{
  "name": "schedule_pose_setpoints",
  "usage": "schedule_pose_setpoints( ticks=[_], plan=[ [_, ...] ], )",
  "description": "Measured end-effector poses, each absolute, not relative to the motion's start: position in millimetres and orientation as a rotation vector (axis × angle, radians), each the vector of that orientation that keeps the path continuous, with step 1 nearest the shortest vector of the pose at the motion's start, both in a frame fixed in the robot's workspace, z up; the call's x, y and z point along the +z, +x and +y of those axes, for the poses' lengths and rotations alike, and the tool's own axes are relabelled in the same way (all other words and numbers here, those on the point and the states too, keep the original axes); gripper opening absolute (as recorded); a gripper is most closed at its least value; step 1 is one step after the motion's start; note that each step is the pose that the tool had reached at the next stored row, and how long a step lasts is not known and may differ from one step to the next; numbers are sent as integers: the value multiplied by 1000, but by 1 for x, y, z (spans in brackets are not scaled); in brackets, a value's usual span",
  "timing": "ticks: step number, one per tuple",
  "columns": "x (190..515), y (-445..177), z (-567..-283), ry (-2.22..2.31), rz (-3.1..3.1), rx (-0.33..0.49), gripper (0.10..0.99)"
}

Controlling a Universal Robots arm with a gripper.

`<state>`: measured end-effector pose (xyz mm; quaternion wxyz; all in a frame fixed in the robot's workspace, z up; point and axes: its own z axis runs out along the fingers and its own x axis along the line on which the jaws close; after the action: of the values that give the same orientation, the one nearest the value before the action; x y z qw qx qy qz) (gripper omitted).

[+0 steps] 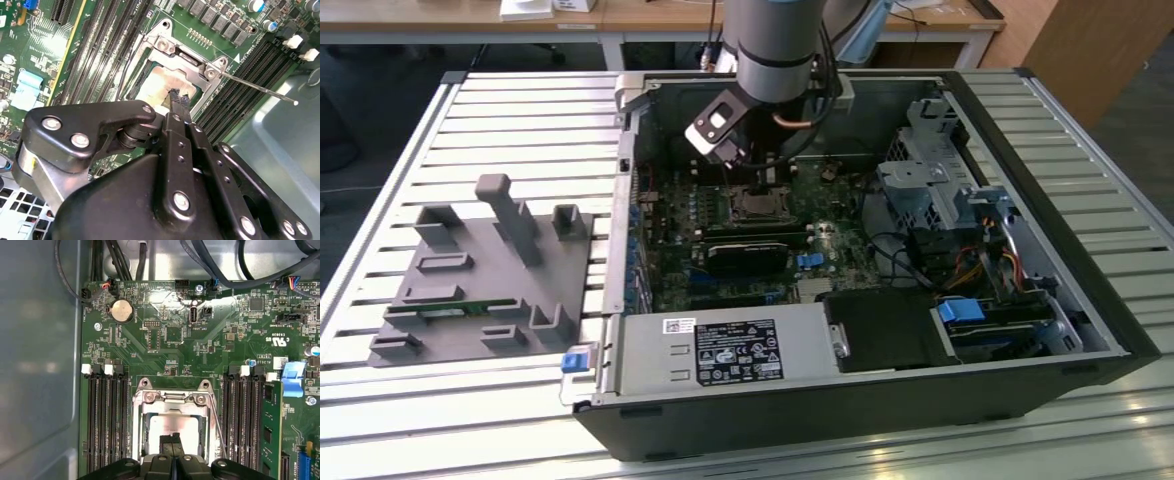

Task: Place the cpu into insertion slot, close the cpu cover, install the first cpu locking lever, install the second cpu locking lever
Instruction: 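Install the first cpu locking lever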

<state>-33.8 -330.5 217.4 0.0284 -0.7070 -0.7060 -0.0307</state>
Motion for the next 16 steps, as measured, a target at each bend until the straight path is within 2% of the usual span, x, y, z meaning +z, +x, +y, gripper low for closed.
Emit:
schedule_pose_setpoints(
  ticks=[16],
  plan=[
    [225,-34,-331,-2182,-2179,-94,106]
  ],
)
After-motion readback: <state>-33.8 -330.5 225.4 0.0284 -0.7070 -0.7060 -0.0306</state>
